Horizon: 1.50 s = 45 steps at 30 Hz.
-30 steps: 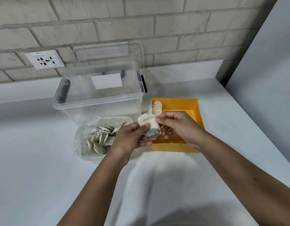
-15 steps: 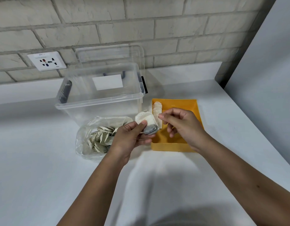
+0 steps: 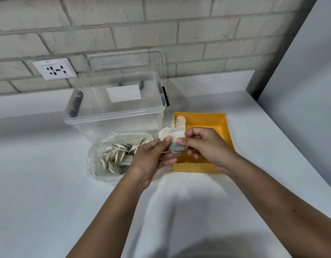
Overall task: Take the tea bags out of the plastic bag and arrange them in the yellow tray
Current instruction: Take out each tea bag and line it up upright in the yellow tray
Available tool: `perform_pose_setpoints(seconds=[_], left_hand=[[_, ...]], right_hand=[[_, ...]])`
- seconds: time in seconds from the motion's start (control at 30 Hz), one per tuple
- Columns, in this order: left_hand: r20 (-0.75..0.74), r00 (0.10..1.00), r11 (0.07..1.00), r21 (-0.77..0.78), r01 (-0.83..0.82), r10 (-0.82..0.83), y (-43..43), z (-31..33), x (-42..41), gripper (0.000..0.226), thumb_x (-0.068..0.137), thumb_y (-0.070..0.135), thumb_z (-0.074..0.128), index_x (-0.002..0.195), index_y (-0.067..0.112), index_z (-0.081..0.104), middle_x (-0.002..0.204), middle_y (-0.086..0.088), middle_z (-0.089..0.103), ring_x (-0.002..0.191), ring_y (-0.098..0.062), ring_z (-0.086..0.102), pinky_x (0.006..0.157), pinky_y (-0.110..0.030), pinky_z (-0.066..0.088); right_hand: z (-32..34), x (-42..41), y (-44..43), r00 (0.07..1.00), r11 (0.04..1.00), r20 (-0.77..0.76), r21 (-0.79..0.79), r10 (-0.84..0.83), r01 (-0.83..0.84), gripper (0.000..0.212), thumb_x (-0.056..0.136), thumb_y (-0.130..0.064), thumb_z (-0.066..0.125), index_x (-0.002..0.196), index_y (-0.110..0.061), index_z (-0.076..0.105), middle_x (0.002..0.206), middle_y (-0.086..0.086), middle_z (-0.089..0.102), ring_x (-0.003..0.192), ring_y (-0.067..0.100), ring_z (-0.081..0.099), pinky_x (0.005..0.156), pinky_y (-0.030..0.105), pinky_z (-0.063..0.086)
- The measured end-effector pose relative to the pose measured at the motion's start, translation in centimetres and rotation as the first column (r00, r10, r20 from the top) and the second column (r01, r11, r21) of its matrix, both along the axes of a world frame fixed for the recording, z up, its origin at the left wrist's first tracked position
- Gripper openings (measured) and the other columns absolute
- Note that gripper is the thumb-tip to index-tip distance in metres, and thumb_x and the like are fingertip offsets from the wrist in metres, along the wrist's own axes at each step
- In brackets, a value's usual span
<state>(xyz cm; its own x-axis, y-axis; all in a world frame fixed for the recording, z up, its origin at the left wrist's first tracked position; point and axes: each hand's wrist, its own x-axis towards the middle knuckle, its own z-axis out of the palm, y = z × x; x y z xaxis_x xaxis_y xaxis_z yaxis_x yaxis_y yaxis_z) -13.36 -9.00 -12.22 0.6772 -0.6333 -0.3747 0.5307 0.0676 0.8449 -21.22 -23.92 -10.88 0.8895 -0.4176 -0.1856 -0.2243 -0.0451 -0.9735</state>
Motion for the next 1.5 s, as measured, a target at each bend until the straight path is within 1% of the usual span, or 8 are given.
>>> perform_pose_setpoints(seconds=[0.2,0.37,0.67,0.93,1.2,1.3,1.37,1.5], left_hand=[[-0.026,0.999,0.999,0.006,-0.036,0.036,0.2,-0.3,0.3,0.014,0.093,0.014,0.064,0.099,0.003,0.07,0.089,-0.017,0.077,0.073,-0.019,0.076,0.063,-0.022,0.061],[0.153,0.977,0.979,0.118,-0.166,0.148,0.8,-0.6,1.5,0.013,0.093,0.014,0.066,0.097,0.005,0.074,0.088,-0.013,0.077,0.074,-0.021,0.075,0.061,-0.023,0.06],[0.354,0.917,0.939,0.214,-0.27,0.183,0.9,-1.5,1.9,0.012,0.093,0.018,0.067,0.091,0.012,0.077,0.076,-0.003,0.075,0.07,-0.016,0.072,0.053,-0.018,0.053],[0.302,0.938,0.95,0.204,-0.238,0.17,0.7,-2.1,1.8,0.008,0.092,0.016,0.069,0.092,0.012,0.076,0.08,-0.005,0.078,0.074,-0.02,0.076,0.06,-0.021,0.059],[0.228,0.964,0.967,0.185,-0.177,0.133,0.8,-1.9,1.8,0.009,0.09,0.013,0.069,0.094,0.007,0.075,0.082,-0.011,0.078,0.071,-0.02,0.075,0.062,-0.023,0.061],[0.209,0.969,0.972,0.168,-0.165,0.129,0.7,-1.7,1.8,0.008,0.09,0.011,0.069,0.093,0.007,0.075,0.08,-0.01,0.077,0.067,-0.019,0.074,0.058,-0.023,0.06],[0.21,0.97,0.974,0.163,-0.157,0.121,0.4,-1.6,1.7,0.009,0.09,0.012,0.069,0.094,0.006,0.074,0.08,-0.009,0.077,0.067,-0.018,0.074,0.056,-0.023,0.059],[0.261,0.96,0.973,0.175,-0.153,0.104,-0.2,-1.4,1.3,0.015,0.092,0.019,0.068,0.093,0.006,0.075,0.079,-0.009,0.076,0.07,-0.019,0.074,0.057,-0.025,0.059]], right_hand=[[-0.3,0.2,-1.2,1.0,0.986,-0.005,0.166,0.014,-0.013,0.011,0.087,-0.021,0.07,0.082,-0.013,0.065,0.068,-0.004,0.066,0.058,0.011,0.058,0.049,0.022,0.044],[-2.4,1.3,-4.5,0.976,0.981,-0.106,-0.028,-0.193,0.191,0.022,0.08,-0.022,0.078,0.092,-0.005,0.07,0.075,-0.001,0.066,0.054,0.01,0.051,0.048,0.022,0.047],[-7.5,4.1,-5.3,0.909,0.994,-0.418,-0.099,0.006,-0.052,0.021,0.077,-0.009,0.081,0.09,-0.006,0.064,0.068,0.012,0.066,0.047,0.014,0.061,0.048,0.025,0.054],[-8.2,6.0,-5.6,0.941,0.974,-0.312,-0.214,-0.133,0.067,0.02,0.078,-0.012,0.08,0.082,-0.008,0.061,0.063,0.011,0.065,0.048,0.02,0.061,0.054,0.034,0.059],[-7.5,5.5,-5.5,0.947,0.876,-0.225,-0.473,-0.228,0.098,0.038,0.07,-0.04,0.084,0.092,-0.019,0.062,0.076,-0.003,0.063,0.065,0.014,0.058,0.061,0.03,0.05],[-5.1,4.1,-3.7,0.981,0.96,-0.049,-0.22,-0.189,0.174,0.02,0.081,-0.035,0.076,0.092,-0.02,0.068,0.071,-0.004,0.06,0.059,0.01,0.05,0.053,0.024,0.04],[-3.5,3.2,-2.2,0.998,0.997,-0.007,-0.049,-0.064,0.064,0.017,0.083,-0.032,0.075,0.093,-0.018,0.072,0.069,-0.001,0.063,0.054,0.011,0.049,0.047,0.024,0.039],[-2.8,2.5,-0.5,0.999,0.99,-0.009,-0.137,0.036,-0.037,0.021,0.077,-0.031,0.08,0.086,-0.015,0.071,0.068,0.005,0.065,0.051,0.01,0.053,0.045,0.024,0.042]])
